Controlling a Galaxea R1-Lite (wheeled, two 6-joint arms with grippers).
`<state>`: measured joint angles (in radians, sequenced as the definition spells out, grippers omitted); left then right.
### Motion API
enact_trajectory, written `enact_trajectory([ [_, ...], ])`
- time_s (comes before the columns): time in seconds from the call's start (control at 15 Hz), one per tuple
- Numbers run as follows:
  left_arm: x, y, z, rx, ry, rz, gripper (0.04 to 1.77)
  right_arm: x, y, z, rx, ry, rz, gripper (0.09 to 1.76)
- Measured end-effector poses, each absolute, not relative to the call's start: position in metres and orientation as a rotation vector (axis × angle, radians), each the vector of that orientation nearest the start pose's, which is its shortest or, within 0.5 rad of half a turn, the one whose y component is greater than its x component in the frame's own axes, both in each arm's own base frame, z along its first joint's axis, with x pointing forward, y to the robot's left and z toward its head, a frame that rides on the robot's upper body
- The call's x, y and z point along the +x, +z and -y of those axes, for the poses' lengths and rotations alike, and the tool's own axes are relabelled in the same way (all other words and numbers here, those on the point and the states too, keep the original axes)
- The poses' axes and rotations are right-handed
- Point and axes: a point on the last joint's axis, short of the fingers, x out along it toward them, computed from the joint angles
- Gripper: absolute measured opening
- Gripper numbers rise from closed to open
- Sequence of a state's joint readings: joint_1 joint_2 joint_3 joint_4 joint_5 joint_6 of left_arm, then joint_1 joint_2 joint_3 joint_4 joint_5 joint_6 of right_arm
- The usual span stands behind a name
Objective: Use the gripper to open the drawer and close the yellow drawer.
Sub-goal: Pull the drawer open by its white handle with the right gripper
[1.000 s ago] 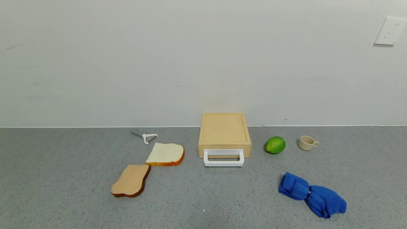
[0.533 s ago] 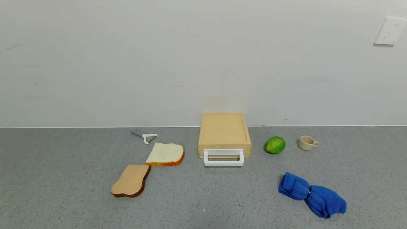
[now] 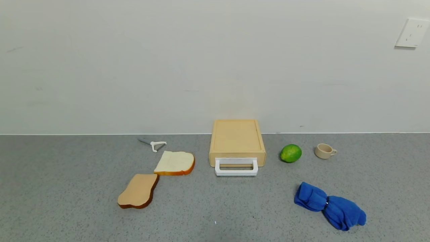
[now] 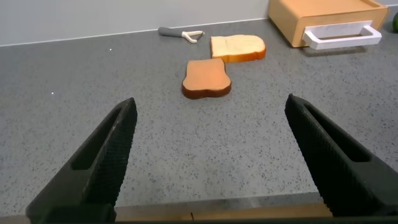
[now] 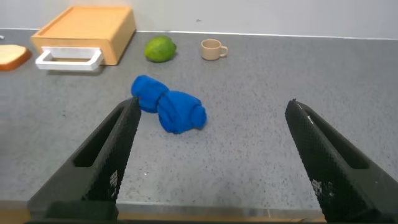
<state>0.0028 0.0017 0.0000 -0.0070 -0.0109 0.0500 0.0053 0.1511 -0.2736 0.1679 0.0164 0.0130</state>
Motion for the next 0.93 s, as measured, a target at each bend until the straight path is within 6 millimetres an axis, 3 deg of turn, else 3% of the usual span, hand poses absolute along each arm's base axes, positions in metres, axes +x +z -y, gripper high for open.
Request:
enact_trajectory([
  [0.33, -0.023, 0.076, 0.0, 0.05, -0.008, 0.006, 1.72, 0.014, 0.212, -0.003, 0.008, 0.147, -0.165, 1.71],
  [0.67, -0.023, 0.076, 0.0, 0.05, -0.008, 0.005, 1.72, 0.103, 0.274, -0.02, -0.008, 0.246, -0.318, 1.71],
  [0.93, -0.023, 0.076, 0.0, 0.05, -0.008, 0.006, 1.72, 0.18, 0.291, -0.04, -0.031, 0.32, -0.469, 1.71],
])
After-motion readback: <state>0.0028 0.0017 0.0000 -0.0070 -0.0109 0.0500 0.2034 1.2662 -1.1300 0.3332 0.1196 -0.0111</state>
